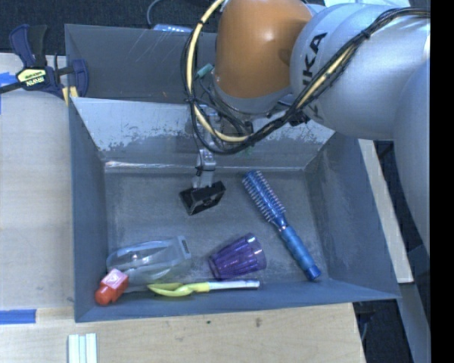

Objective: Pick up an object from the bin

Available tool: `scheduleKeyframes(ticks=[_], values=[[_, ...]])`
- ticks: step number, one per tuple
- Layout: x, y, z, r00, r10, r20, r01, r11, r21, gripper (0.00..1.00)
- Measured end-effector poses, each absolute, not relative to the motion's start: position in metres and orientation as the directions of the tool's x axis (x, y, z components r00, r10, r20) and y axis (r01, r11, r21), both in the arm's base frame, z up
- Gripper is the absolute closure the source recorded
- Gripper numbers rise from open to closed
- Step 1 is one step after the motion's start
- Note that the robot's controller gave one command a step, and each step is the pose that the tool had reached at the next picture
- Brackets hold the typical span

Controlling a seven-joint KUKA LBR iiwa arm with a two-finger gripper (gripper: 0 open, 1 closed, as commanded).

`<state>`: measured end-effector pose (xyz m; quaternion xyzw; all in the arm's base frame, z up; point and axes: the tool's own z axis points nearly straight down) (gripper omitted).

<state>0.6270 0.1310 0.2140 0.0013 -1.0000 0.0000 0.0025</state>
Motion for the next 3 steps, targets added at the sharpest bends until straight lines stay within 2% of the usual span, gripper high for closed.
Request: scheduleKeyframes(ticks=[1, 2, 3], values=[[0.628, 0.13, 0.219, -1.0, 0.0, -0.004, 0.0, 1.0, 0.001, 0.0], [0.629, 0.121, 0.194, -0.996, -0.09, -0.01, -0.09, 0.996, 0.002, 0.0], [0.591, 0.096, 0.147, -0.996, -0.086, -0.004, -0.086, 0.996, 0.001, 0.0]])
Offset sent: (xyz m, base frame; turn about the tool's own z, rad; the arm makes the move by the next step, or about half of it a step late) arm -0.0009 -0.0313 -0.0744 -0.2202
